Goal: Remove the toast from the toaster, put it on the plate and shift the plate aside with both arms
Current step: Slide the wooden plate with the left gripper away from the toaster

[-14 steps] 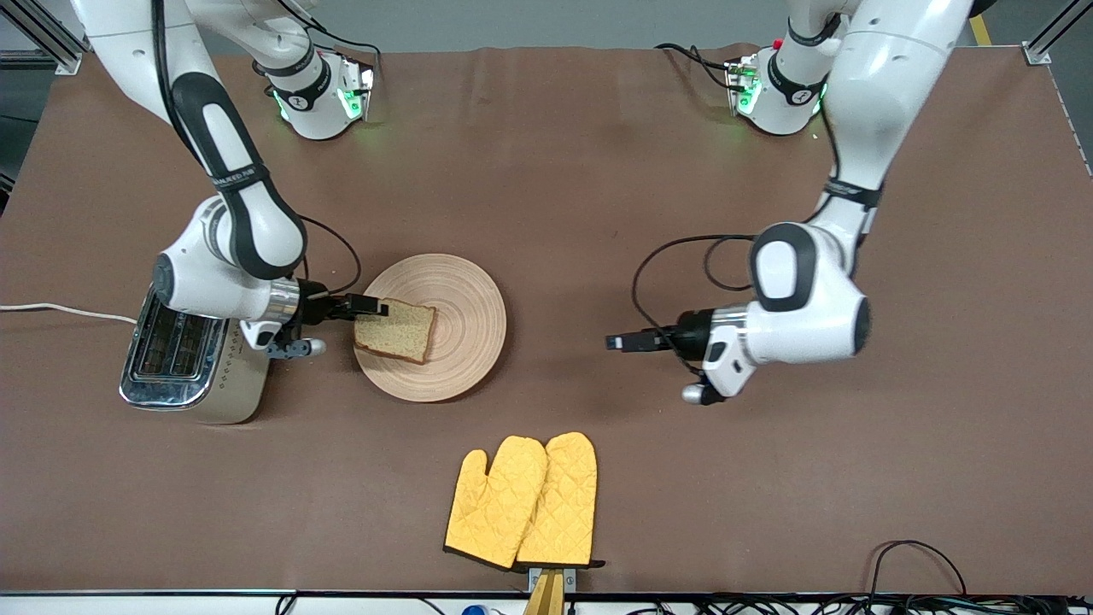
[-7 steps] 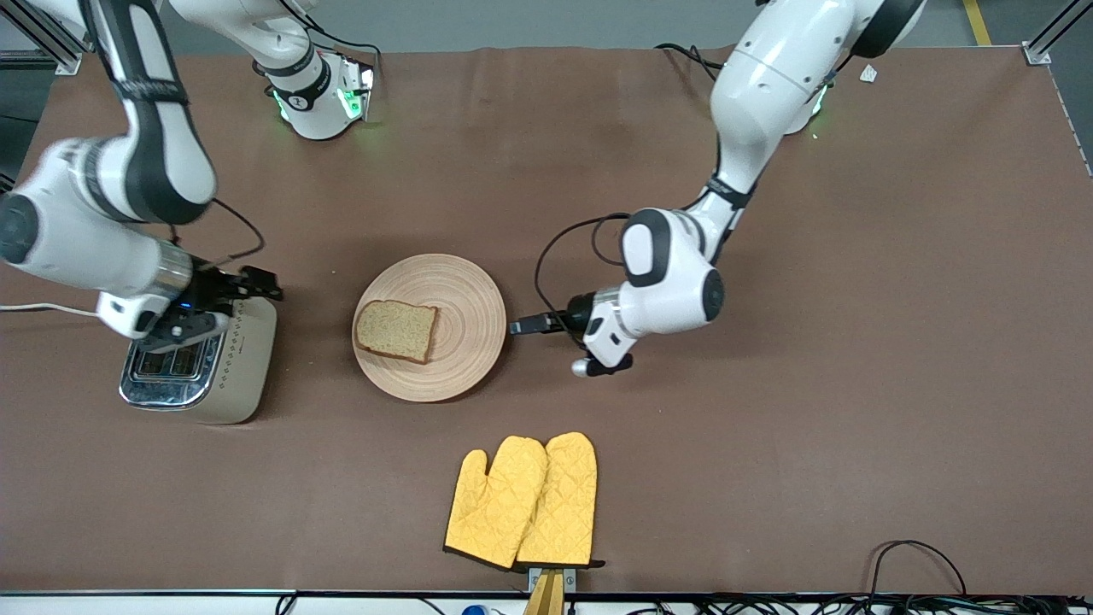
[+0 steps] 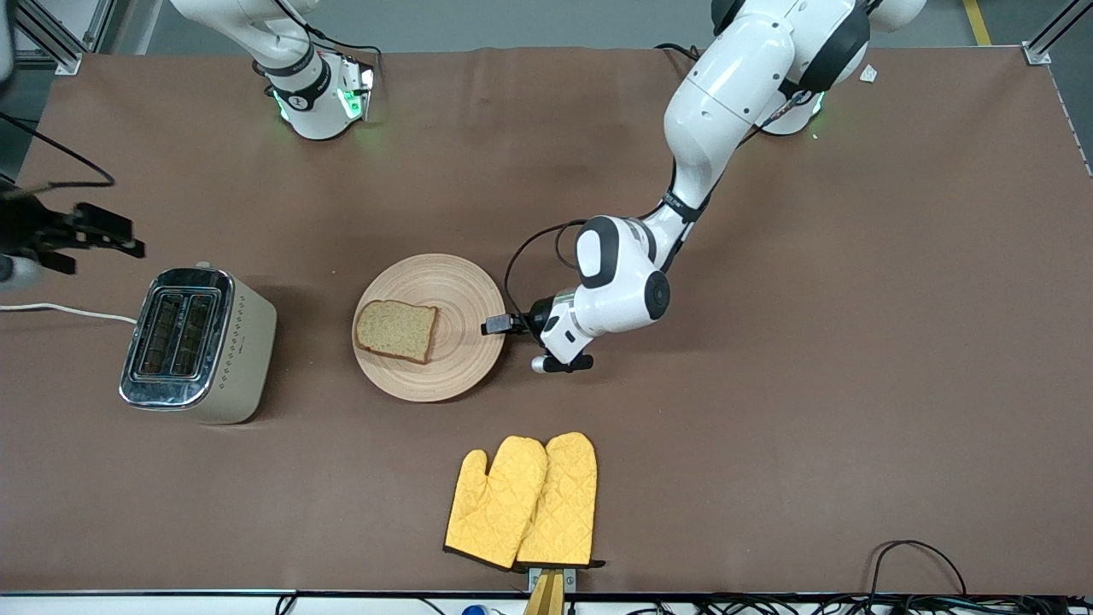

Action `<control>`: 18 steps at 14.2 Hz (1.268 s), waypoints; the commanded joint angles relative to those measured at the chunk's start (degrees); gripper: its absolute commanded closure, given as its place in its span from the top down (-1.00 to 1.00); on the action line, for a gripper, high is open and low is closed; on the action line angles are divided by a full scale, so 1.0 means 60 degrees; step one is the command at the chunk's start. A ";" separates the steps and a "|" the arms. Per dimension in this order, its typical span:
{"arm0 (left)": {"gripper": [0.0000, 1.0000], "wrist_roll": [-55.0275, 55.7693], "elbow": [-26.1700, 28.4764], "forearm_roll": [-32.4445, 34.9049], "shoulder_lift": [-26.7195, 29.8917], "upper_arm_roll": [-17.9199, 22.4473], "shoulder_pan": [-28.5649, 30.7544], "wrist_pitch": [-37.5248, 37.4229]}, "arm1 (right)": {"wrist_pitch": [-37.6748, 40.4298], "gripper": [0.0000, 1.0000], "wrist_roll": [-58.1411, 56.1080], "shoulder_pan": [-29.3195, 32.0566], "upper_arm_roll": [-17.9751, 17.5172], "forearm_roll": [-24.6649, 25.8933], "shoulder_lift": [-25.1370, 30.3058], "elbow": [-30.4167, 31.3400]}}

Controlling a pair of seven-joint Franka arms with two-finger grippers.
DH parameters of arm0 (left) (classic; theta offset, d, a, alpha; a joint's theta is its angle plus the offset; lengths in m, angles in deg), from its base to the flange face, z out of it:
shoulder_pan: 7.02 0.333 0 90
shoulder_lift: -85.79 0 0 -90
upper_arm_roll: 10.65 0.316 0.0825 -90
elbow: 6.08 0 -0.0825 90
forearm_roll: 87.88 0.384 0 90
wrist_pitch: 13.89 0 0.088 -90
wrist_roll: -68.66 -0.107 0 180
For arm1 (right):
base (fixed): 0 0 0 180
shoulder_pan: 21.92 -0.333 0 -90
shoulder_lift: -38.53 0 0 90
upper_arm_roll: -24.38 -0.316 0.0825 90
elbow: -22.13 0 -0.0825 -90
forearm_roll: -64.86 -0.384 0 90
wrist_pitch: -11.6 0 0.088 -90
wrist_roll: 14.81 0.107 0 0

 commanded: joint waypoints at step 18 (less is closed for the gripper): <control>-1.00 -0.2179 0.1161 0.1585 0.2865 -0.0091 0.3038 -0.3790 | -0.0093 1.00 0.1756 0.0129 -0.0249 0.0959 0.0203 -0.0446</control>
